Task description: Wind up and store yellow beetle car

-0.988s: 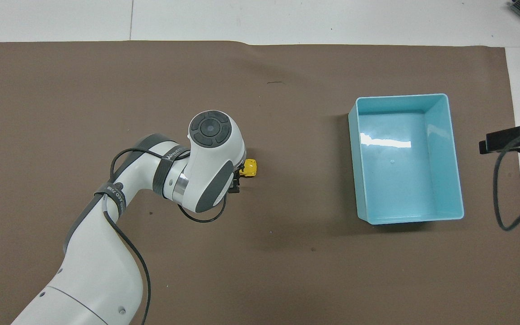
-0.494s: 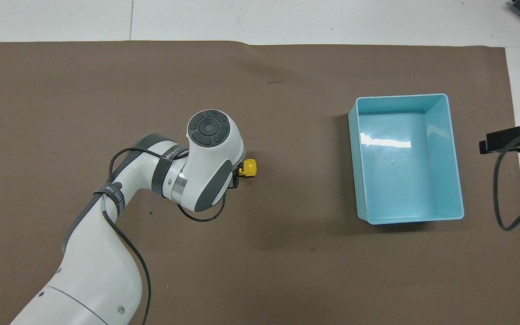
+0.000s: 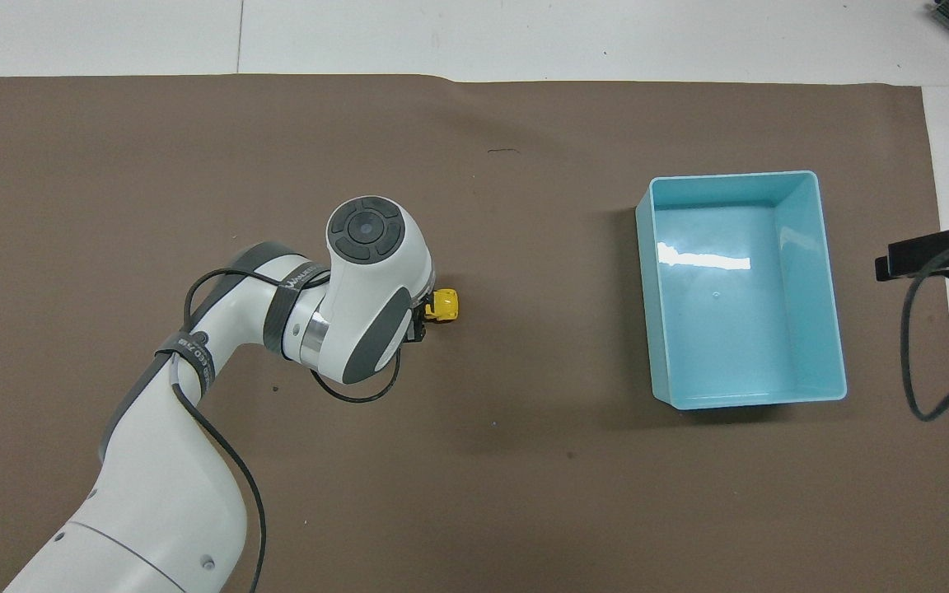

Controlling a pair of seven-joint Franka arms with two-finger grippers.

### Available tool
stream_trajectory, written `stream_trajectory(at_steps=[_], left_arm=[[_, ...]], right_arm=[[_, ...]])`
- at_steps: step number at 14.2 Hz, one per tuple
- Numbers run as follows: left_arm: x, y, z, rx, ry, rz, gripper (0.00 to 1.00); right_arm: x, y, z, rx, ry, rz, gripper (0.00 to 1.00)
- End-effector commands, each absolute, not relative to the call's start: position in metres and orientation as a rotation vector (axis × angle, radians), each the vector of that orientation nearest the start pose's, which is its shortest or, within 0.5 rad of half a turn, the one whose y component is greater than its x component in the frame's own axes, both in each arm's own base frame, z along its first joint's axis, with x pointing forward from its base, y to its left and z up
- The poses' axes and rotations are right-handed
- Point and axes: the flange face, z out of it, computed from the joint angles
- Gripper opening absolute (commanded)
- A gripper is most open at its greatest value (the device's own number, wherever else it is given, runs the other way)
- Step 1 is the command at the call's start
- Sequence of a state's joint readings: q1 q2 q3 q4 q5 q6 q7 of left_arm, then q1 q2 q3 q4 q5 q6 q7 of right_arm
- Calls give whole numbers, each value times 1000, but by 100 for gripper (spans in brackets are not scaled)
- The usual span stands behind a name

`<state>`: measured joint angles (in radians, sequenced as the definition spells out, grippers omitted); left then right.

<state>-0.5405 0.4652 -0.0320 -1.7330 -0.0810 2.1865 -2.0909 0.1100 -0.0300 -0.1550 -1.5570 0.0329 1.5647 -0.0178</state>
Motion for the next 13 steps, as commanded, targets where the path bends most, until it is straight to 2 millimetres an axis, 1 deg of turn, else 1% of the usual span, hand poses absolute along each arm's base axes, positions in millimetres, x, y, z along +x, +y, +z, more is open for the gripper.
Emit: stream_trajectory(at_steps=[1,3,5,8,11,12,13], left_arm=[[560,-320,285,-2196,-2199,148,18],[572,-293,281,-2185,-2203,151,18],[580,-273,279,-2176,-2199,159,18],[582,-260,276,-2168,-2194,161,19],[582,-259,276,-2168,-2194,161,22],[582,-259,276,-2170,-2187,162,48],[583,-258,284,-2207,-2145,142,99]], right_arm=[[543,-28,647,-3098,46,-59,100],[543,-28,647,-3098,46,-59,100],[542,-27,647,-3098,41,-57,100],[542,-28,647,-3098,46,-57,100],[542,-28,647,-3098,46,-57,100],[542,-28,647,-3098,44,-57,100],[542,-28,647,-3098,44,-57,100]])
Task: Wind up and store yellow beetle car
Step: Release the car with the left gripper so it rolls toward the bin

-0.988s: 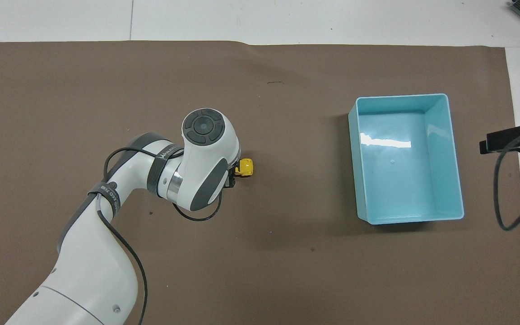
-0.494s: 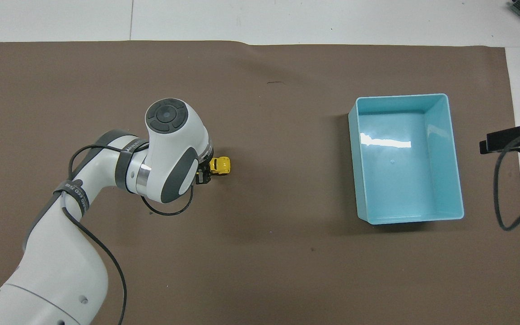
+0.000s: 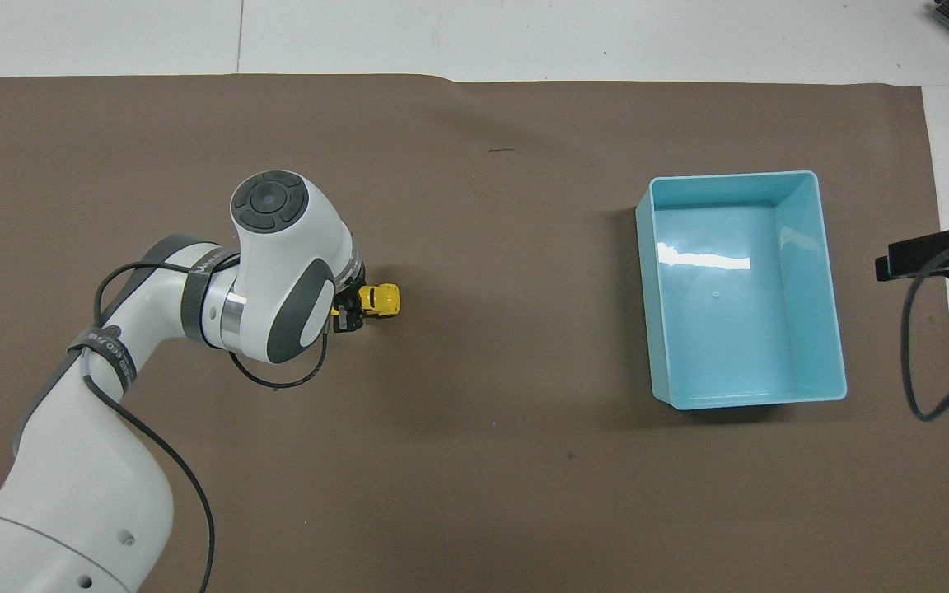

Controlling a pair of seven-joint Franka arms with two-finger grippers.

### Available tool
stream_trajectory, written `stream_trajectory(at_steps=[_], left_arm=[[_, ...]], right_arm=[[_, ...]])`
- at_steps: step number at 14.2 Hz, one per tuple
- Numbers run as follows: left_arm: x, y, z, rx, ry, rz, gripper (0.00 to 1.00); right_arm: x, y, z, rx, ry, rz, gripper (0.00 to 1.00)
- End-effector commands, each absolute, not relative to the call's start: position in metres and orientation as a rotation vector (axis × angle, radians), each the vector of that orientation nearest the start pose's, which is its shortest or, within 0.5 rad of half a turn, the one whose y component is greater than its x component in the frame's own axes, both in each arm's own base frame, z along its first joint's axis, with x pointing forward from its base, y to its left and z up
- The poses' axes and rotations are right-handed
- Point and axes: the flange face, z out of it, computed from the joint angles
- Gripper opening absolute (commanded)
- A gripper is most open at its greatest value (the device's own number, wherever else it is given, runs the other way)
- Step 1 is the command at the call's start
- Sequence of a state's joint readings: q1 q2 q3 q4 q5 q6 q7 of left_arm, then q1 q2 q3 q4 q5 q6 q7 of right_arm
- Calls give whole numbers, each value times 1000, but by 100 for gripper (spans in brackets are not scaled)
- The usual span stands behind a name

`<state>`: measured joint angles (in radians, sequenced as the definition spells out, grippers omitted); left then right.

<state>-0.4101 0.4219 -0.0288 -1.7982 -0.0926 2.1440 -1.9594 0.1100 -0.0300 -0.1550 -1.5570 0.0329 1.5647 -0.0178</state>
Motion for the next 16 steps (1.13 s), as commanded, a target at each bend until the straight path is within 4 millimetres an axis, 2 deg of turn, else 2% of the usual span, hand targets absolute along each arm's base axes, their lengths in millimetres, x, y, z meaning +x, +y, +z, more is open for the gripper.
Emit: stream_trajectory(at_steps=[1,2,3,4,9,16], left_arm=[[586,-259,304,2322,2184,-91,100],[591,-255,329,2305,2174,-73,100],[597,-242,348,2286,2185,-62,100],[598,-239,362,2290,2170,-55,100],[599,-237,371,2289,2155,-42,100],[614,-225,400,2230,2141,-1,100]], right_arm=[[542,-27,647,-3098,41,-57,100],[542,-28,647,-3098,44,-57,100],[542,-28,647,-3098,44,-57,100],[542,-28,648,-3098,46,-59,100],[542,-26,648,-3098,39,-59,100],[542,-23,648,-3095,29,-59,100]])
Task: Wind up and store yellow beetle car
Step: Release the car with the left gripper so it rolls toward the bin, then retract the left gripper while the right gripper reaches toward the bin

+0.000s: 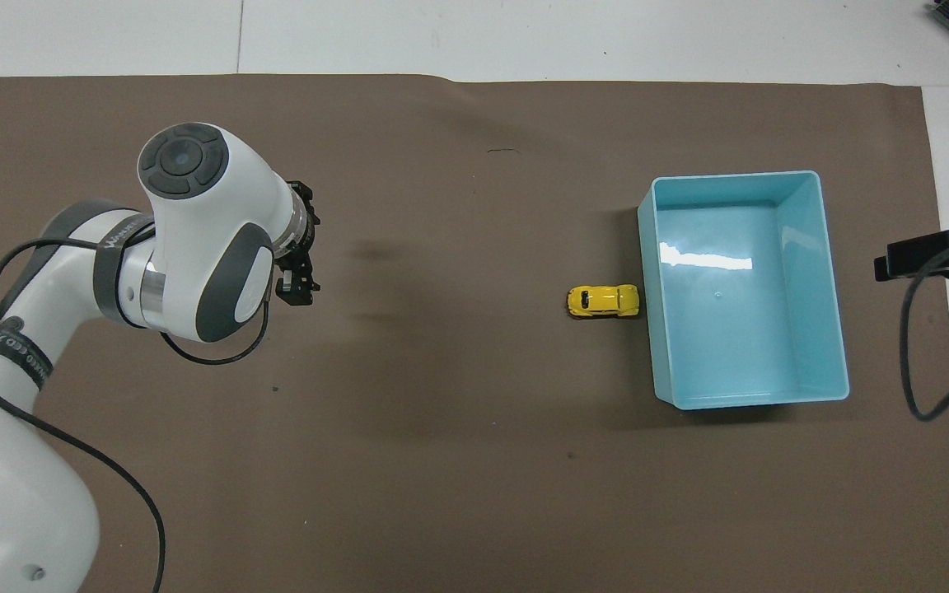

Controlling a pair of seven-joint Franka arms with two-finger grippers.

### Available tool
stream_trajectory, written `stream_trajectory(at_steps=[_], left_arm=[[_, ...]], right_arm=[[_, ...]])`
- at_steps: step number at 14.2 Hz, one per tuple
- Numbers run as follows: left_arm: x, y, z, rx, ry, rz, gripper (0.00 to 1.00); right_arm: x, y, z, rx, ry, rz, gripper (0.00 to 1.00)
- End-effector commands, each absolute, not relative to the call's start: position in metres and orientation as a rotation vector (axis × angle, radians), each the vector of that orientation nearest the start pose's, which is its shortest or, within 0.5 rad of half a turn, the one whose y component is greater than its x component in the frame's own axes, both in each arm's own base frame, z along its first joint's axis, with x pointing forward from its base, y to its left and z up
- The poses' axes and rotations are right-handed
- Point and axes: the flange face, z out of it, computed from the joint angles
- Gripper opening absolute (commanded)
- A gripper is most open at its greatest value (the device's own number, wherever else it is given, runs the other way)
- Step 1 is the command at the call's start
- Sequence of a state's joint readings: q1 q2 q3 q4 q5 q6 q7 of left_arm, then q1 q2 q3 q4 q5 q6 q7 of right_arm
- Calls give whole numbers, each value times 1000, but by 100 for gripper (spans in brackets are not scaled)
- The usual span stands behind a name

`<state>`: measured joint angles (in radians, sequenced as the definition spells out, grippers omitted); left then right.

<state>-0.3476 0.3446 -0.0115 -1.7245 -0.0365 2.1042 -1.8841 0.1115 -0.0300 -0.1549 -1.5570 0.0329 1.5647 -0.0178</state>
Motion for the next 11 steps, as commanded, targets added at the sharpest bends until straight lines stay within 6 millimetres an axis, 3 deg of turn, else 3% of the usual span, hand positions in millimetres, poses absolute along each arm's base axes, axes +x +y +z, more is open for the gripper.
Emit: stream_trajectory(at_steps=[1,2,4,6,9,11], left_arm=[[615,-223,402,-2320,-2195,0,100],[615,-223,410,-2358,-2171,-11,100],[622,-200,429,-2366,-2196,-30,100],[620,-190,457,-2413,-2197,-74,100],[617,-162,494,-2568,-2059,-125,100],[612,-154,510,-2663,-1937,-149,100]], right_arm=[[542,-23,648,-3095,29,-59,100],[542,-22,648,-3095,27,-59,100],[542,-22,648,-3095,27,-59,100],[542,-21,648,-3094,24,-59,100],[541,-19,648,-3092,17,-45,100],[541,-15,649,-3097,-11,-49,100]])
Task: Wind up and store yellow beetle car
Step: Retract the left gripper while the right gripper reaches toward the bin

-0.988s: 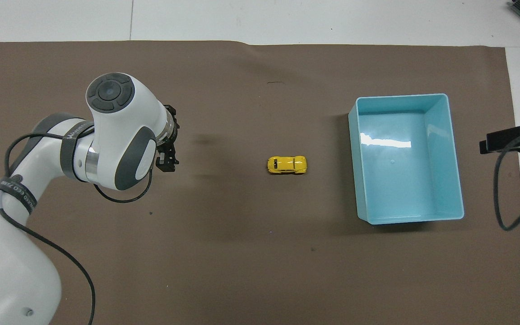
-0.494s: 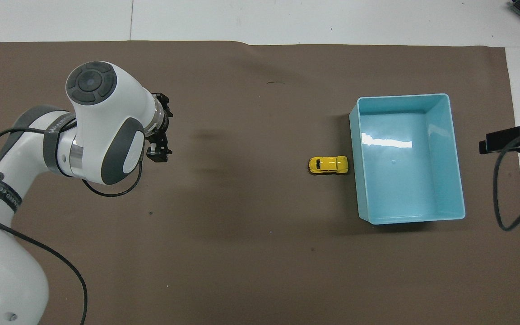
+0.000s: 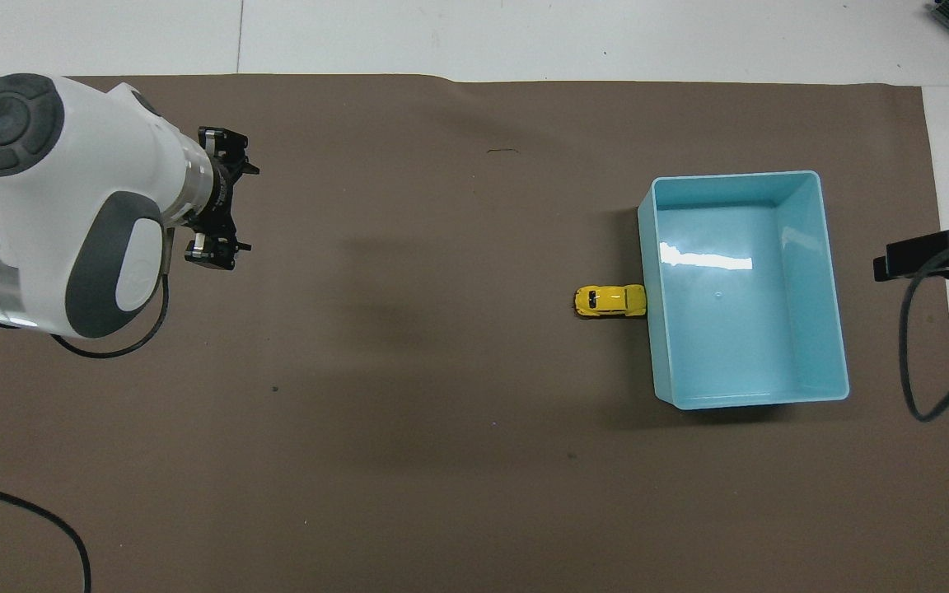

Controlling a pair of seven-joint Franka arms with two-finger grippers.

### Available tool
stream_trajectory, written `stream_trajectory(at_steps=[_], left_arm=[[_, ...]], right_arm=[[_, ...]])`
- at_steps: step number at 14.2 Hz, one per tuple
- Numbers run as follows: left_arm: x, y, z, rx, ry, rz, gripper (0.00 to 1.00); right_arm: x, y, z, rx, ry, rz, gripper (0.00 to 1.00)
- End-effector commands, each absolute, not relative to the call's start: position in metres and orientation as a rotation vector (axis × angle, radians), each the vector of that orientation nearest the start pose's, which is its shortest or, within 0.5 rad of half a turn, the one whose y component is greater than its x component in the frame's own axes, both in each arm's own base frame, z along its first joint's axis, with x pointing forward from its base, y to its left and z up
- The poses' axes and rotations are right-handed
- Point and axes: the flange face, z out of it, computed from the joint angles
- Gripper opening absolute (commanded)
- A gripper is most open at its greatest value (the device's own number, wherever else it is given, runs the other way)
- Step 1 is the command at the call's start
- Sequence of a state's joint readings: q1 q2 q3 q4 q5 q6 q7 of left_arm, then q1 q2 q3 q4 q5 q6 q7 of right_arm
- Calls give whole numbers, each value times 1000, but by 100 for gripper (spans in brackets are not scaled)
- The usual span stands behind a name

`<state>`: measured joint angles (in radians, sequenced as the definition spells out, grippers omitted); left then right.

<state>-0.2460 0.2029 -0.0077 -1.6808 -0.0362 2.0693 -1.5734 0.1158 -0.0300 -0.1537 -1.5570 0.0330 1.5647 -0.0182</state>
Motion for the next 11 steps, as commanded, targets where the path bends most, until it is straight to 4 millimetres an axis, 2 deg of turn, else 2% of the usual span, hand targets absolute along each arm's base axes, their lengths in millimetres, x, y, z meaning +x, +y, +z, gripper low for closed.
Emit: stream_trajectory(at_steps=[1,3,4,6,8,9,11], left_arm=[[612,-150,516,-2696,-1889,-159,100],[613,-142,530,-2764,-1773,-169,100],[612,-139,535,-2817,-1661,-171,100],[610,-135,540,-2942,-1349,-151,100],[606,-130,544,-3027,-1105,-146,100],[603,-130,544,-3061,-965,-126,100],[598,-121,542,-3108,-699,-68,100]], right_arm=[[542,-13,649,-3093,-26,-52,100],[541,-11,653,-3080,-32,-62,100],[540,-12,653,-3081,-36,-65,100],[540,-7,654,-3078,-177,-70,100],[541,13,654,-3063,-379,-90,100],[541,16,654,-3058,-432,-88,100],[540,38,655,-3034,-605,-98,100]])
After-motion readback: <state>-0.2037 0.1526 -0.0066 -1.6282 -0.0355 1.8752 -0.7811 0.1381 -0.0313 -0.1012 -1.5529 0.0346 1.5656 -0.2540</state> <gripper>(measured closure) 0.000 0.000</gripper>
